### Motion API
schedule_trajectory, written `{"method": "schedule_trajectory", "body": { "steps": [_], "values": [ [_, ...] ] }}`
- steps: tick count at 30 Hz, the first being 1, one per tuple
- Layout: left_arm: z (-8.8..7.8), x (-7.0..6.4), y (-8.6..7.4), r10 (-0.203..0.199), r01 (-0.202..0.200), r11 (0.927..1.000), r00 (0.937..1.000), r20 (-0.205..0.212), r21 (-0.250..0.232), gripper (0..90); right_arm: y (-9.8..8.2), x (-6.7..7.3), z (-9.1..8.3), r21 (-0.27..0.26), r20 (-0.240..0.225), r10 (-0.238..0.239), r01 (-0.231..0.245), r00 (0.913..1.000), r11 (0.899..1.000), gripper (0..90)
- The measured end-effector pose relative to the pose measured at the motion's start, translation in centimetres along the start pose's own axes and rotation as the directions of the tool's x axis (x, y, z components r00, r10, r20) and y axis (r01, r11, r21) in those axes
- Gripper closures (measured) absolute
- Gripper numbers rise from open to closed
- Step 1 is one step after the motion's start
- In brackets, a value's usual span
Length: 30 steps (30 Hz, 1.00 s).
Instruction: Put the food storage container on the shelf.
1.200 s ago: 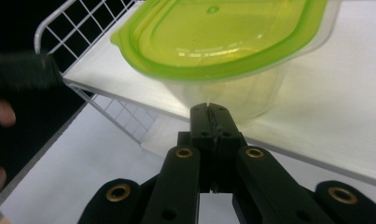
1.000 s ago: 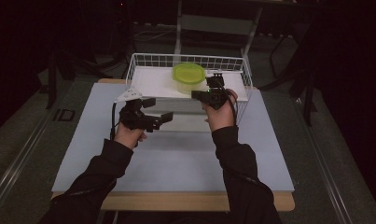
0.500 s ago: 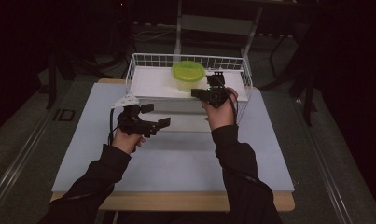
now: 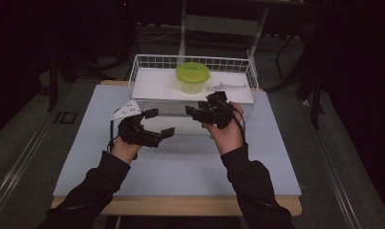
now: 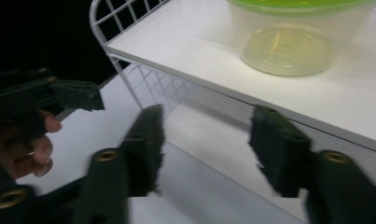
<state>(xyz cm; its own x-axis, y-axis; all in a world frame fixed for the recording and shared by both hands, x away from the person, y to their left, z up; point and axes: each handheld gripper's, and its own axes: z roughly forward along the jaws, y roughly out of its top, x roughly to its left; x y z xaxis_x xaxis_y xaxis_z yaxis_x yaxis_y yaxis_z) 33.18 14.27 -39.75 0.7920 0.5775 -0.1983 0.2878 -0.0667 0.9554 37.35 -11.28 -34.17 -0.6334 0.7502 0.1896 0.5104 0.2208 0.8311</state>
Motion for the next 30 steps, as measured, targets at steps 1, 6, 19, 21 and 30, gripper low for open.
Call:
{"method": "schedule_trajectory", "body": {
  "steps": [1,6,19,21,30],
  "values": [
    [0.0,-0.1,0.0,0.004,-0.004,1.0,1.0,0.0,0.0,1.7,-0.2,0.1,-0.2,-0.023,-0.011,-0.005,0.004,0.9999,1.0,35.7],
    [-0.1,-0.6,-0.2,0.019,-0.019,0.9998,0.9997,0.018,0.011,1.7,-1.3,0.4,-0.7,-0.038,-0.064,-0.06,0.058,0.9961,0.998,22.8],
    [-1.0,-1.5,-1.9,0.039,-0.042,0.9971,0.9978,0.054,0.063,1.7,-5.7,-0.7,-1.8,-0.031,-0.081,-0.082,0.08,0.9933,0.996,18.8],
    [-1.1,-1.7,-2.2,0.055,-0.059,0.9956,0.9968,0.058,0.073,1.7,-6.1,-0.7,-1.9,-0.031,-0.075,-0.092,0.09,0.9929,0.995,18.8],
    [-1.2,-2.0,-3.8,0.062,-0.072,0.9903,0.9943,0.086,0.119,1.7,-9.4,-2.3,-3.3,-0.028,-0.064,-0.108,0.107,0.992,0.994,18.8]
  ]
}}
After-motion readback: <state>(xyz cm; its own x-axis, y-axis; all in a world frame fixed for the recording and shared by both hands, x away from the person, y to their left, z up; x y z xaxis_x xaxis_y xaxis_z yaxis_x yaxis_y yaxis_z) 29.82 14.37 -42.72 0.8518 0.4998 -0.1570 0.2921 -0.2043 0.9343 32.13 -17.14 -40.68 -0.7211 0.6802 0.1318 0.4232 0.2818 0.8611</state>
